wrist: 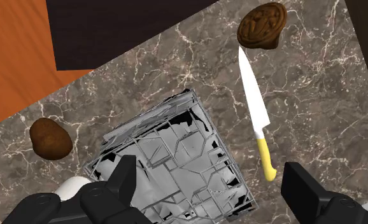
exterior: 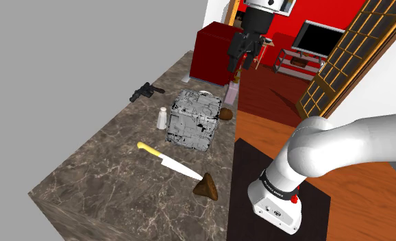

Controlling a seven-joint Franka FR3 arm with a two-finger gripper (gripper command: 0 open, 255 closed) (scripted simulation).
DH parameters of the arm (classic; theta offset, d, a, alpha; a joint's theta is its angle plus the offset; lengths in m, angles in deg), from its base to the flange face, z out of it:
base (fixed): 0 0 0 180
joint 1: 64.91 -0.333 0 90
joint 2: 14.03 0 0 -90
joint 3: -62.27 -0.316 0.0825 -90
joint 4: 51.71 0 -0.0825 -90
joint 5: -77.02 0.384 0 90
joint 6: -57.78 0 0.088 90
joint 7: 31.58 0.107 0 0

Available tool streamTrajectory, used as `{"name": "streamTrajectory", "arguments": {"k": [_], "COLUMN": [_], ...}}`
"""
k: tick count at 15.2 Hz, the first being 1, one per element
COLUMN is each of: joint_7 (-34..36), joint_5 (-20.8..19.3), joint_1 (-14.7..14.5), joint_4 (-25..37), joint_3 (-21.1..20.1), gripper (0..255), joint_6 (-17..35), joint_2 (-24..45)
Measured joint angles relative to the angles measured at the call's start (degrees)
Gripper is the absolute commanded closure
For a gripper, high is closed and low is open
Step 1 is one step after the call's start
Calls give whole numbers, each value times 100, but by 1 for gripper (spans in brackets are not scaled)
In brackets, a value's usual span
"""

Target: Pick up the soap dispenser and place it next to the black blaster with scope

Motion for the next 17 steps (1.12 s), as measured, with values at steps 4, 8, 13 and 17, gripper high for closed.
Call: {"name": "streamTrajectory", "arguments": {"k": [4, 8, 13, 17], "joint_7": [-294, -862, -1558, -2077], "joint_5": [-174, -488, -810, -971], "joint_1": [73, 211, 357, 441], "joint_4": [-4, 19, 118, 392], "joint_3": [245, 718, 1295, 1710], "gripper": [0, 0, 0, 0], "joint_6": [144, 393, 746, 938], "joint_2": [181, 515, 1019, 1520]}}
